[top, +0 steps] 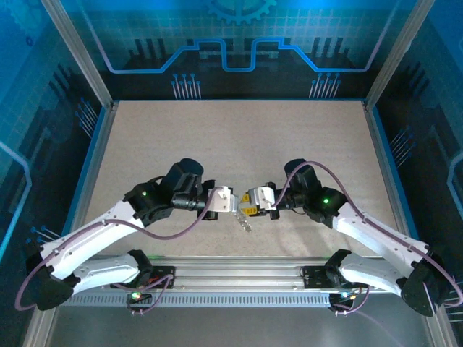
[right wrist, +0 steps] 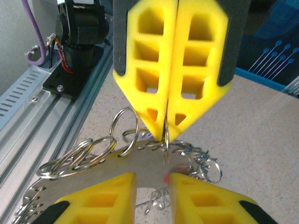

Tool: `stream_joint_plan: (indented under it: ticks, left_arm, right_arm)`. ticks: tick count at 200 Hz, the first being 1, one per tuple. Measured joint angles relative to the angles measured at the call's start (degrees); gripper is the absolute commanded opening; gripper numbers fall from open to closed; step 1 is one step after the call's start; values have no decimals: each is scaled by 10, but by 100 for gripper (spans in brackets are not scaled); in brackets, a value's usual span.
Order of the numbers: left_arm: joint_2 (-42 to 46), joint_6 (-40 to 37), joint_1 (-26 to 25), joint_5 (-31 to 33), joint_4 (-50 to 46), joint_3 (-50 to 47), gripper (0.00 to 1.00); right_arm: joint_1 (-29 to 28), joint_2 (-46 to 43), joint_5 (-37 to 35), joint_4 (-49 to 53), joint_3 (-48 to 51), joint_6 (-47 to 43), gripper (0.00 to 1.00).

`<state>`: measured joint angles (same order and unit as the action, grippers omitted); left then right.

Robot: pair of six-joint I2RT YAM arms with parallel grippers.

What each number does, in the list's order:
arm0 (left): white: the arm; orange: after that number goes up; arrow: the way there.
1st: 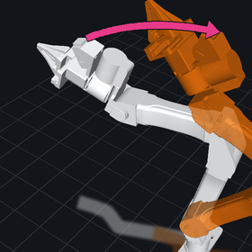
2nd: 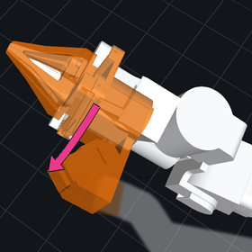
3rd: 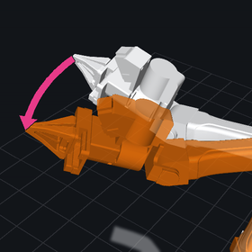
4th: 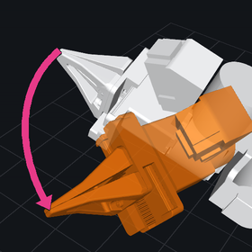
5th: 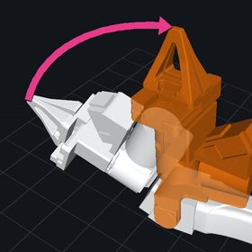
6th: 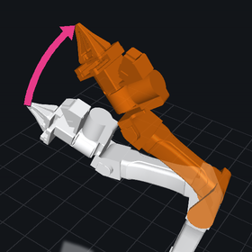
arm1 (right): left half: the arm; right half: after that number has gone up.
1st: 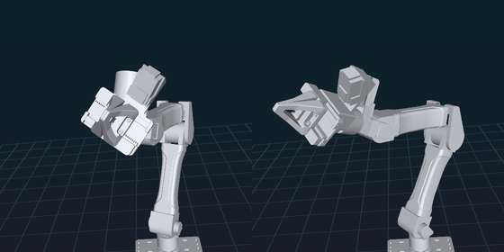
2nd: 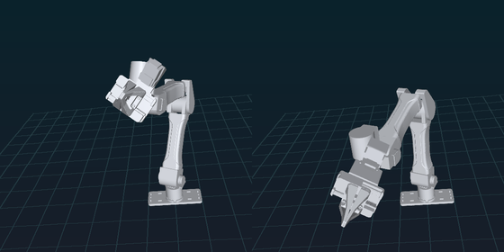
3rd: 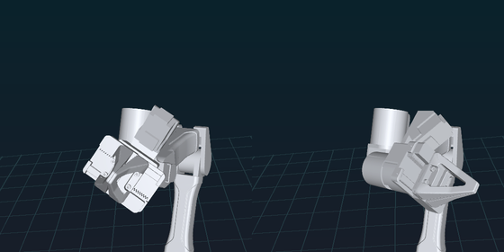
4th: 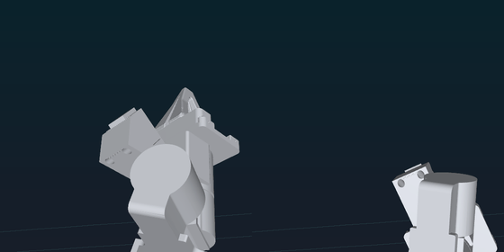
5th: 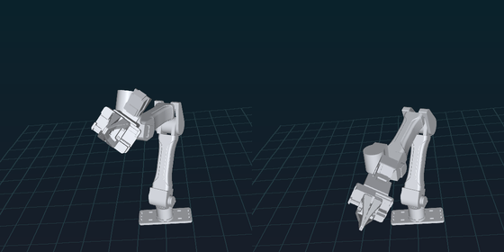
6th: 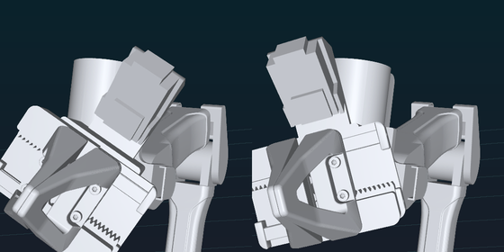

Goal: Put the keys on the keyring

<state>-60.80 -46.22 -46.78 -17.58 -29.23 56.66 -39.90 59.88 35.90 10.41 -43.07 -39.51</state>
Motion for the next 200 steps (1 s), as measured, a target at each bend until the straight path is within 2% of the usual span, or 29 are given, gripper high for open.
stream_joint_plan:
  ticks: [59, 113, 182, 193, 200]
  left_arm:
    - [-37, -18, 0, 0, -63, 28, 0]
    - [-41, -19, -2, -5, -62, 28, 0]
    - [-40, -21, -2, -7, -65, 28, 0]
    - [-38, -22, -2, -7, -65, 28, 0]
    - [-36, -22, -2, -6, -65, 28, 0]
  right_arm:
    - [-7, 7, -4, -2, 0, 9, 23]
    - [-17, 14, -1, -53, 7, 42, 23]
    - [-21, 20, -1, -63, 11, 53, 23]
    - [-21, 20, -1, -63, 11, 54, 21]
    - [-21, 20, 0, -64, 11, 55, 15]
